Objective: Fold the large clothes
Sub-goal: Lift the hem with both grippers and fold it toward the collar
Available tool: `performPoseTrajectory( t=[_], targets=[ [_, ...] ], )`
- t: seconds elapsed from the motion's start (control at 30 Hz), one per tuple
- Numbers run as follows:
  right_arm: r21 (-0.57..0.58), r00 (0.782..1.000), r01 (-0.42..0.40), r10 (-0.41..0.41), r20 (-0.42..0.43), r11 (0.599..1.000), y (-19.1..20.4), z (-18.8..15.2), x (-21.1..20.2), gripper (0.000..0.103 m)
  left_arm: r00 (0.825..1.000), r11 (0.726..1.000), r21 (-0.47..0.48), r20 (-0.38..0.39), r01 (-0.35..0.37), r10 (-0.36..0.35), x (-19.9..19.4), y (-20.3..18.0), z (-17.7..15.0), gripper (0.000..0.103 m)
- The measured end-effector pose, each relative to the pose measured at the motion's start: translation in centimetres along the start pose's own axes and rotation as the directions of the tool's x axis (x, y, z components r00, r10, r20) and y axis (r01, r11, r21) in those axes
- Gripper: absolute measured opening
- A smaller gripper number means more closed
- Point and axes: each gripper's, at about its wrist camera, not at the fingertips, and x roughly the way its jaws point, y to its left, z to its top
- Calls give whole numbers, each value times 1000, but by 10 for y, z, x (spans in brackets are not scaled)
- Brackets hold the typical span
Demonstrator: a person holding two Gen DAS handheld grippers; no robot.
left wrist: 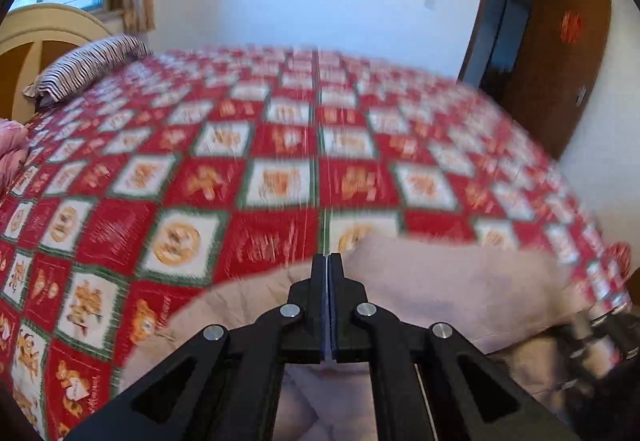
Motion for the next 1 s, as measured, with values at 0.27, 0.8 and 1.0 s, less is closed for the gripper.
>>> performPoseTrajectory(
  t=[0.27, 0.8, 1.0],
  targets=[
    [73, 998, -35, 39, -50, 997, -8, -10, 17, 10, 993, 995, 73, -95, -62, 69, 35, -8, -51, 1],
    [165, 985, -50, 76, -155, 985, -21, -18, 16, 19, 994, 1000, 16, -112, -7, 9, 33, 1, -46, 1],
    [232, 986, -68, 100, -130, 970, -35, -23, -4, 30, 995, 1000, -11, -102, 14, -15, 14, 3, -43, 1]
  ],
)
